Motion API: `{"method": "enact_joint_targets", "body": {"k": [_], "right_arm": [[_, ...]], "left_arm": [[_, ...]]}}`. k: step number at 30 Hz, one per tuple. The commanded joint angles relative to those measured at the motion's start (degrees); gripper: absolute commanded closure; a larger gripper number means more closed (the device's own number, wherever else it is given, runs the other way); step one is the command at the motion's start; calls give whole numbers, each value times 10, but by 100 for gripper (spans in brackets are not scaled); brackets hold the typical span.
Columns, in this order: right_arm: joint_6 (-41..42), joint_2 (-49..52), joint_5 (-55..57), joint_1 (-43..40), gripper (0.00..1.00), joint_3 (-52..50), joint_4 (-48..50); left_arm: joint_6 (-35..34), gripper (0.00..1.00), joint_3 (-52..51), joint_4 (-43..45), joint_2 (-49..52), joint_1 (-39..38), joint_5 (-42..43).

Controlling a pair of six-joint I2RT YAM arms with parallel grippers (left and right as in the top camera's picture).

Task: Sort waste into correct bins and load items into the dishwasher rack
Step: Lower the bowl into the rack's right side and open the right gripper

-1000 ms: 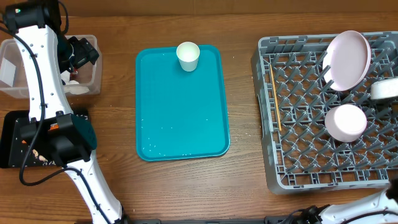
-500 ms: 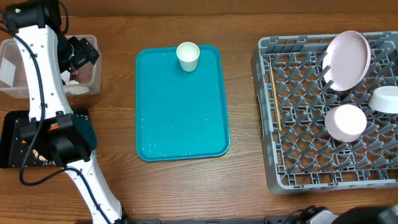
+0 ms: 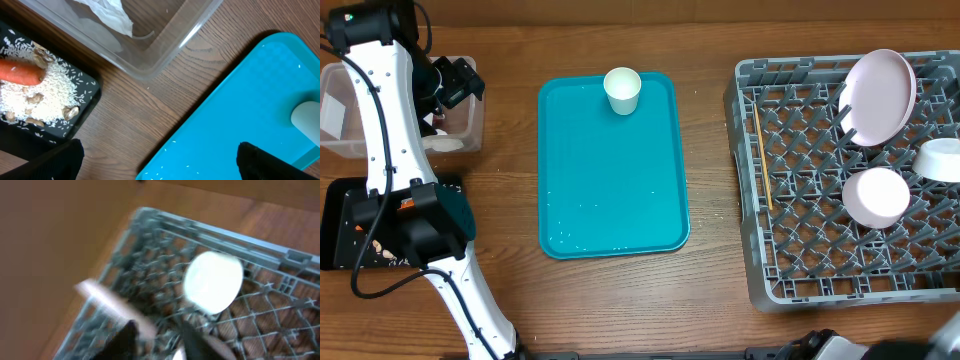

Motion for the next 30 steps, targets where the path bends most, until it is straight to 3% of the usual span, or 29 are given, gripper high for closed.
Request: {"method": "enact_joint_targets", "body": {"k": [1,3,10,23,30], "right_arm": [[18,86,77,2,90,6,11],[26,128,90,1,95,6,19],[26,222,93,1,96,6,46],[52,227,170,1,96,21,-3],[42,198,64,9,96,69,-5]], "left_arm": [[14,0,-2,-2,-11,-8,7],[16,0,-2,-2,-11,-11,7],[15,0,-2,-1,-11,-14,6],[15,0,-2,8,-11,-14,6],[15,0,-2,7,-11,-14,2]]}}
